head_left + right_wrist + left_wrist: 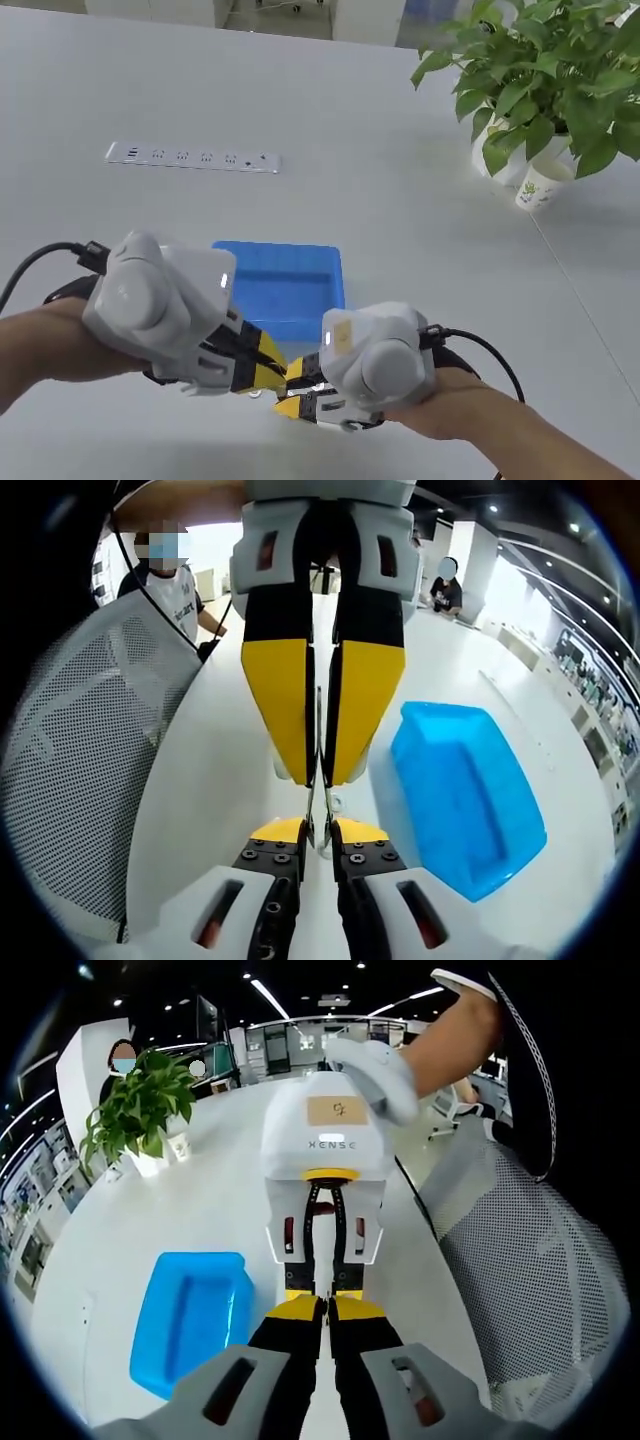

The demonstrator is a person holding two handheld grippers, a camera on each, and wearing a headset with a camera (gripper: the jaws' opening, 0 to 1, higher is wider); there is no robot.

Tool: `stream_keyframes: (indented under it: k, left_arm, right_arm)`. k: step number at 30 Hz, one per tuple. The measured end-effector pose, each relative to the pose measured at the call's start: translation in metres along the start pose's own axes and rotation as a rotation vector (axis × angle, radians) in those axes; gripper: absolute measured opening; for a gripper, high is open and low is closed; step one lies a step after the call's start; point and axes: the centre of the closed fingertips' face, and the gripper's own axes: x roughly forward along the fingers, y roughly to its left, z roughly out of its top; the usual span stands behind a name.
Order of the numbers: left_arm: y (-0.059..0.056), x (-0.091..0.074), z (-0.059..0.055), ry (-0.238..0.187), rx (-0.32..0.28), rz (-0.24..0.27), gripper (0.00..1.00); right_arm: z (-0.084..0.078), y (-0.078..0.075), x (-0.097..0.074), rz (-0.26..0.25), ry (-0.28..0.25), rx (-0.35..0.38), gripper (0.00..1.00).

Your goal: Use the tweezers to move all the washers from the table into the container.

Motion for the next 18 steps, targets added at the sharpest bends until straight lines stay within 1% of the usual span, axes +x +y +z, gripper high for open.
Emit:
stream_keyframes:
  k: [6,13,16,18]
  left_arm:
    - [0.0038,0.0021,-0.0007,-0.005,-0.009,-0.01,0.07]
    - [0.007,0.0043,0.0023,-0.019,-0.019,-0.02,0.07]
    - [0.008,0.0052,0.0031,-0.022,-0.036,-0.032,0.07]
    - [0.0088,0.0055,0.0035,-0.021,-0.033,-0.031,0.07]
  right_arm:
    - [-0.0018,-0.0022,0.0011,-0.004,0.0,0.013,0.13]
    - [-0.0047,-0.0032,0.0006,-0.006,0.0,0.028,0.14]
    - [-0.0051,-0.0026,0.0002,-0.004,-0.002,0.033,0.14]
    - [-0.0057,-0.0024,-0.0001,-0.003,-0.001,0.033,0.15]
